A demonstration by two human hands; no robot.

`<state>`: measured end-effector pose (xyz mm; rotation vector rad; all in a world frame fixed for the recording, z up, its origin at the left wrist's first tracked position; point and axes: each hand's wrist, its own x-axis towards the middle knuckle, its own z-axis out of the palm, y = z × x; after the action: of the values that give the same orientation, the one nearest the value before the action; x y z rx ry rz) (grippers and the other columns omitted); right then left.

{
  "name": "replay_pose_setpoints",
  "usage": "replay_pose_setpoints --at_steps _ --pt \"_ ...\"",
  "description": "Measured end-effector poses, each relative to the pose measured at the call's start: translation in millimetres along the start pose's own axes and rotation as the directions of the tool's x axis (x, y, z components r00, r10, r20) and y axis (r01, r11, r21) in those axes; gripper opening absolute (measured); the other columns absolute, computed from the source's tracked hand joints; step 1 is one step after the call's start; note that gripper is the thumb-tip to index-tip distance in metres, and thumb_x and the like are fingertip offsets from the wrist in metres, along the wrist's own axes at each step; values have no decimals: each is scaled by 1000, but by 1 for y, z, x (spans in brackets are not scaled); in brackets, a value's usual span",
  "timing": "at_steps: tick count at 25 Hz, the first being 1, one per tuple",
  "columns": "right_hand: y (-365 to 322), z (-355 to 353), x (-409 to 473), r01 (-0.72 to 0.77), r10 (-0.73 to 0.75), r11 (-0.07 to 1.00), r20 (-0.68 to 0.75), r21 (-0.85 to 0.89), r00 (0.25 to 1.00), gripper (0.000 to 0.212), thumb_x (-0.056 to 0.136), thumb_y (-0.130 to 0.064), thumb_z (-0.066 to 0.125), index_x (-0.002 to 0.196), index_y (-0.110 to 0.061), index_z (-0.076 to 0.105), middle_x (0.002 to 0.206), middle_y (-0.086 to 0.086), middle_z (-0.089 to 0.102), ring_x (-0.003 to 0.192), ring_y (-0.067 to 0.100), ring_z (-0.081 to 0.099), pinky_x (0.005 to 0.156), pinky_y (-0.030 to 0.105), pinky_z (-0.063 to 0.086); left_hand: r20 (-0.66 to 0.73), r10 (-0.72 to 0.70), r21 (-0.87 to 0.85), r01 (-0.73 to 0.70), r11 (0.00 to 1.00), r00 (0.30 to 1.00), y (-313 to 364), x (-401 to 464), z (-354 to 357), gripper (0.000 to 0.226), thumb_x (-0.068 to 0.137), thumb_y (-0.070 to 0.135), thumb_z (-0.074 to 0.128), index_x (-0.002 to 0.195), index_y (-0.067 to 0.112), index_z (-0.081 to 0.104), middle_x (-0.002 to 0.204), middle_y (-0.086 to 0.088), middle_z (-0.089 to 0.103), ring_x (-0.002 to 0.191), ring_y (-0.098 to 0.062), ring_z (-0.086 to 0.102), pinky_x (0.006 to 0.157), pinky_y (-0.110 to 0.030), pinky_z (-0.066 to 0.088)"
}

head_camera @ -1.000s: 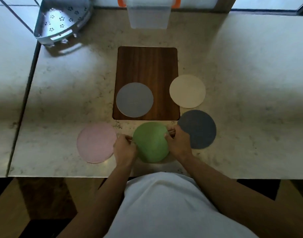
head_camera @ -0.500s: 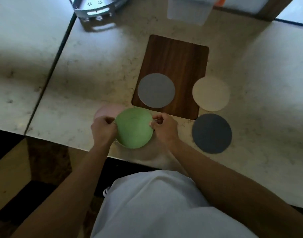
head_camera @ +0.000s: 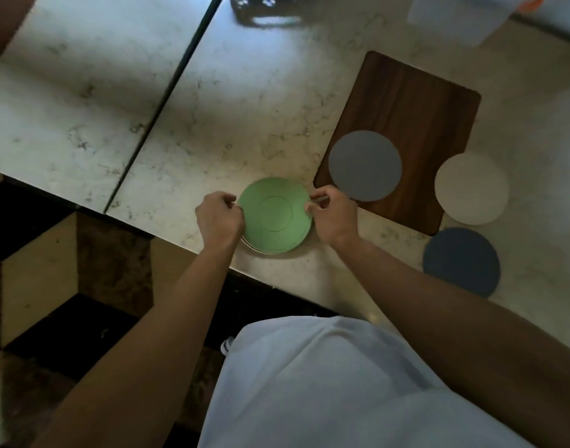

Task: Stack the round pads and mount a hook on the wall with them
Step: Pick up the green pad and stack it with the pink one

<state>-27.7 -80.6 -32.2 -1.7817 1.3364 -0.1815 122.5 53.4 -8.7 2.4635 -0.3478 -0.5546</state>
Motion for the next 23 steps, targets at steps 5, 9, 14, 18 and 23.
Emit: replay_pose_setpoints --at_steps 5,9,14,18,23 --pt "-1 11 -10 -23 21 998 -37 -50 999 17 82 -12 75 98 -17 71 86 -5 67 76 9 61 68 9 40 17 50 28 -50 998 999 -12 3 3 23 84 6 65 104 7 77 102 -12 78 98 -24 72 98 -30 48" --pt "-3 13 -12 -23 21 997 -36 -67 999 15 84 -13 74 98 -18 72 92 -4 69 82 11 63 78 24 50 12 82 44 -83 996 997 -18 10 5 21 85 8 66 103 9 78 101 -11 78 95 -25 71 93 -31 49" --pt "-6 15 -12 -32 28 997 -64 -70 998 14 84 -13 74 97 -17 71 94 -3 69 85 13 63 81 28 51 11 74 22 -74 997 997 -20 13 6 21 84 10 66 101 11 78 100 -10 77 94 -23 71 93 -29 49" --pt "-4 18 -16 -11 7 999 -93 -45 996 13 85 -11 72 98 -16 70 95 -3 68 87 13 63 85 32 53 4 53 0 -53 999 999 -20 13 7 19 84 12 67 99 12 79 97 -6 78 88 -20 70 89 -26 49" --pt "-2 21 -18 -21 18 999 -121 -26 993 21 86 -14 73 106 -16 68 104 0 67 93 14 64 90 32 54 -5 23 -33 -23 999 1000 -17 14 6 18 82 12 68 95 13 79 92 -3 79 84 -17 71 86 -25 52"
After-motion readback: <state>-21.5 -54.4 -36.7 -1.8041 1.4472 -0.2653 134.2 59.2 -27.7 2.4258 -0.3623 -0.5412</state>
